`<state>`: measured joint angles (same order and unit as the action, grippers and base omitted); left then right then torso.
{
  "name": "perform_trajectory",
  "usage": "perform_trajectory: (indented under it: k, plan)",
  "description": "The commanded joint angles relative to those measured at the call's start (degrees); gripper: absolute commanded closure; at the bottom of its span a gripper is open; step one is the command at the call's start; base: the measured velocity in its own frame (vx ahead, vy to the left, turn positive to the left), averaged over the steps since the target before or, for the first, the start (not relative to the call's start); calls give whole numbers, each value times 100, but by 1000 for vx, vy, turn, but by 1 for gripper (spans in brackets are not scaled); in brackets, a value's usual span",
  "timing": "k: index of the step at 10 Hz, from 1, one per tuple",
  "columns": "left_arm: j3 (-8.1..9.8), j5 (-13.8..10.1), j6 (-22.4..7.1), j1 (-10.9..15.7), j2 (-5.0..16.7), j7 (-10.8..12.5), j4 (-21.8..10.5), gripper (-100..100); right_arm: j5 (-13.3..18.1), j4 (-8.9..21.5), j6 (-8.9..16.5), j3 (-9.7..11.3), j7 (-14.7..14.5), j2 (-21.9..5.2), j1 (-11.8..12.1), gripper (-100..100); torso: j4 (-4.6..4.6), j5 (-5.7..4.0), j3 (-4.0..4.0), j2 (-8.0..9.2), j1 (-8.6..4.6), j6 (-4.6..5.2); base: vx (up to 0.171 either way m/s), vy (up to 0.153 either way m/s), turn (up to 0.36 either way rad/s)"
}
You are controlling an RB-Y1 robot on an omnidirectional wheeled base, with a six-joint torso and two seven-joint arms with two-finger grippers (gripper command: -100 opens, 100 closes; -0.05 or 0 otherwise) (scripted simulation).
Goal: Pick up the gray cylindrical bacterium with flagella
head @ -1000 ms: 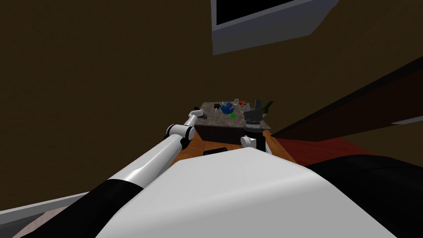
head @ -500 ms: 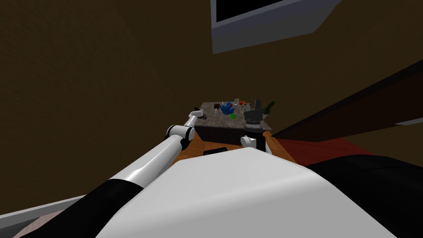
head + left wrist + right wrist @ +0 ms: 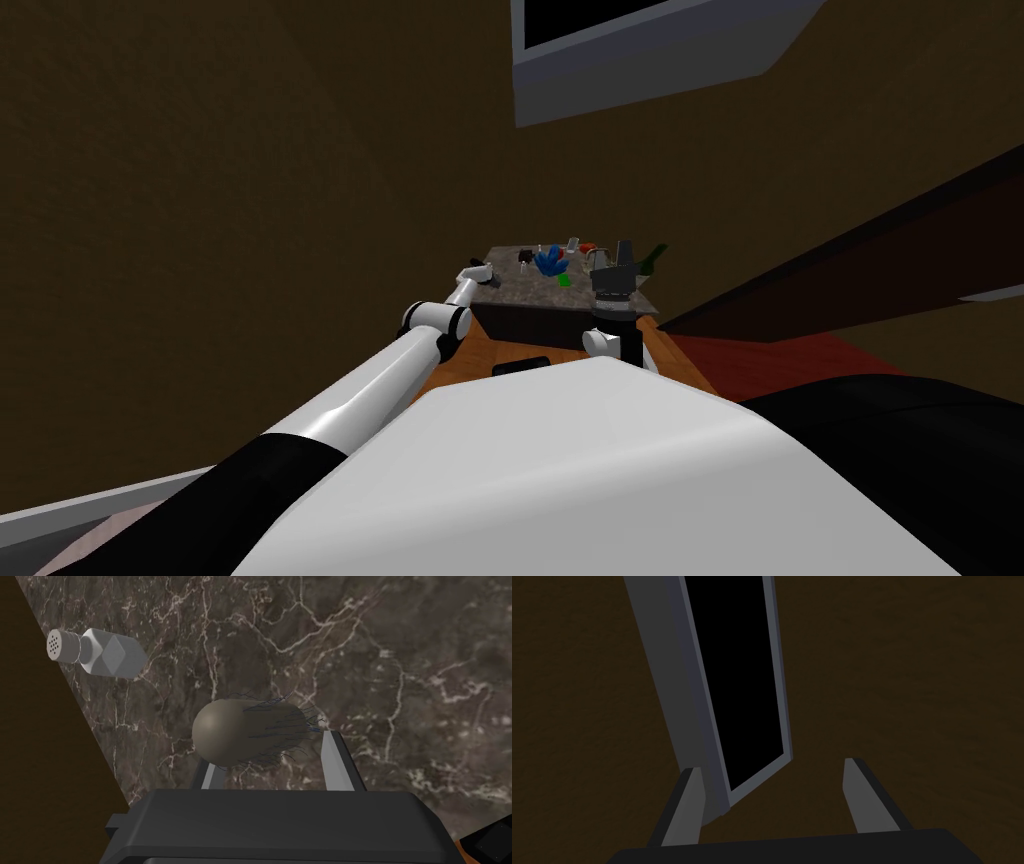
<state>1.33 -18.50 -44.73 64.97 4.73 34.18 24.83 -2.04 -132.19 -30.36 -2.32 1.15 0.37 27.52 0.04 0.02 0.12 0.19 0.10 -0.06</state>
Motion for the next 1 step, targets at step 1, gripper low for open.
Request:
perform_trajectory:
  k: [1]
  plan:
    - [0,0,0,0,0,0,0,0,0,0,0,0,0,0,0,0,0,0,0,0,0,0,-6,3,0]
